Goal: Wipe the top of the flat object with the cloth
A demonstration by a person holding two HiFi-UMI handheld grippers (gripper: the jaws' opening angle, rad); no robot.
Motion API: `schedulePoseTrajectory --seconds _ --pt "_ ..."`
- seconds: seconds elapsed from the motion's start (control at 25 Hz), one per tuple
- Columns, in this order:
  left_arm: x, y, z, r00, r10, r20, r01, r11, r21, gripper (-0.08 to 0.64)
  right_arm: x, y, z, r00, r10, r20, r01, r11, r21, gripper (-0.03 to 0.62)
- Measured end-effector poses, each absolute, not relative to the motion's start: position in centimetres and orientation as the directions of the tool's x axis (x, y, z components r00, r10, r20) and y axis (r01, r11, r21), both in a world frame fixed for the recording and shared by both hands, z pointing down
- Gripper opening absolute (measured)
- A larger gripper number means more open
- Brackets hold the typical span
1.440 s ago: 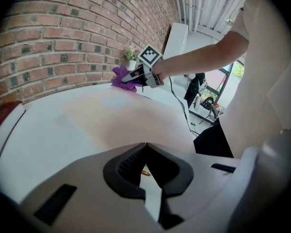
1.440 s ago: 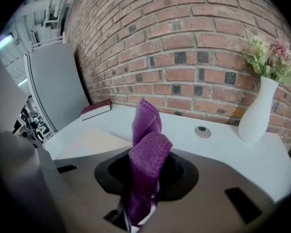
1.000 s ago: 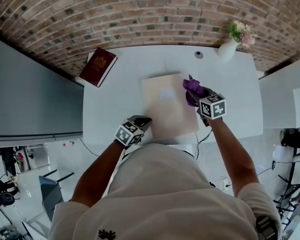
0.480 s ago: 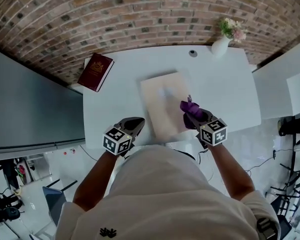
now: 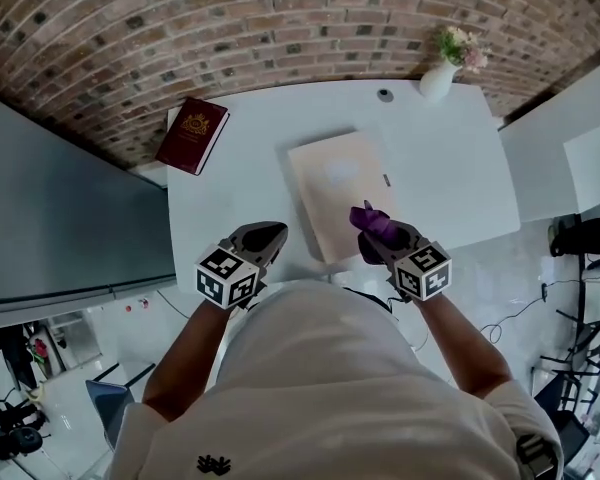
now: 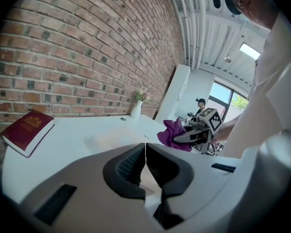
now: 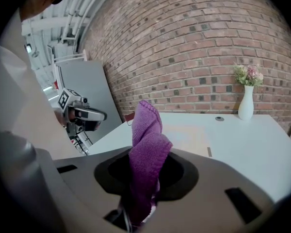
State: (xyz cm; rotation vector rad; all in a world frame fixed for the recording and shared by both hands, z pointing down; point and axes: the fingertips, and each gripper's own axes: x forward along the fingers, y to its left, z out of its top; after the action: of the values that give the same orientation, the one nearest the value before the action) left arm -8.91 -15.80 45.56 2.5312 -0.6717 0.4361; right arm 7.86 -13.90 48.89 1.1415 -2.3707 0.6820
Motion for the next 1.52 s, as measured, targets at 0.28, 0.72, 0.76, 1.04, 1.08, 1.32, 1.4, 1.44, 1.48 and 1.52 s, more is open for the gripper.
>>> schedulePoseTrajectory --seconds 0.28,0.72,0.76,1.04,1.08,1.32,1.4,1.44,1.48,1.52 --pt "-12.3 -15.0 45.6 0.837 -0.368 0.404 -0.518 -0.77 0.372 0.025 4.3 -13.2 48.8 -0.563 -0.607 0.56 -0.81 0.539 -0.23 0.126" --pt "-15.8 -13.2 46.2 0.847 -0.347 0.403 -0.499 -0.78 0.377 0.026 -0.1 -11.6 48.4 -0.559 -0.62 0.55 -0.81 0.55 -0.204 0.126" --pt "-15.9 -13.1 46.2 0.848 -0.344 0.403 -0.496 -0.783 0.376 0.025 -0.4 -11.4 48.3 -0.559 -0.622 0.548 -0.811 0.549 -0.203 0.126" --pt "-16.1 -12.2 46.4 0.856 -0.328 0.4 -0.479 -0.793 0.376 0.026 -1.0 -10.1 48.8 -0.556 -0.623 0.55 -0.814 0.542 -0.209 0.126" --pt "-16.2 -12.1 46.4 0.856 -0.327 0.4 -0.478 -0.794 0.376 0.025 -1.2 -10.0 48.8 -0.556 -0.623 0.55 -0.814 0.542 -0.21 0.126" --pt "-16.7 -11.6 46.8 0.858 -0.316 0.406 -0.472 -0.797 0.377 0.025 -2.2 -9.5 48.8 -0.559 -0.618 0.553 -0.81 0.549 -0.205 0.127" --pt "-16.9 -11.4 47.0 0.858 -0.311 0.41 -0.468 -0.8 0.374 0.025 -2.6 -9.3 48.7 -0.558 -0.618 0.554 -0.81 0.549 -0.204 0.126" --pt "-17.1 -11.4 47.2 0.858 -0.308 0.411 -0.467 -0.801 0.375 0.025 -2.8 -9.3 48.5 -0.558 -0.618 0.553 -0.81 0.549 -0.204 0.126" --pt "-17.2 -11.3 47.3 0.859 -0.305 0.412 -0.465 -0.801 0.376 0.025 -3.2 -9.3 48.2 -0.559 -0.618 0.553 -0.81 0.549 -0.205 0.126" --pt "-17.3 -11.2 47.4 0.859 -0.303 0.412 -0.464 -0.801 0.378 0.025 -3.4 -9.2 48.1 -0.559 -0.616 0.554 -0.809 0.551 -0.204 0.126"
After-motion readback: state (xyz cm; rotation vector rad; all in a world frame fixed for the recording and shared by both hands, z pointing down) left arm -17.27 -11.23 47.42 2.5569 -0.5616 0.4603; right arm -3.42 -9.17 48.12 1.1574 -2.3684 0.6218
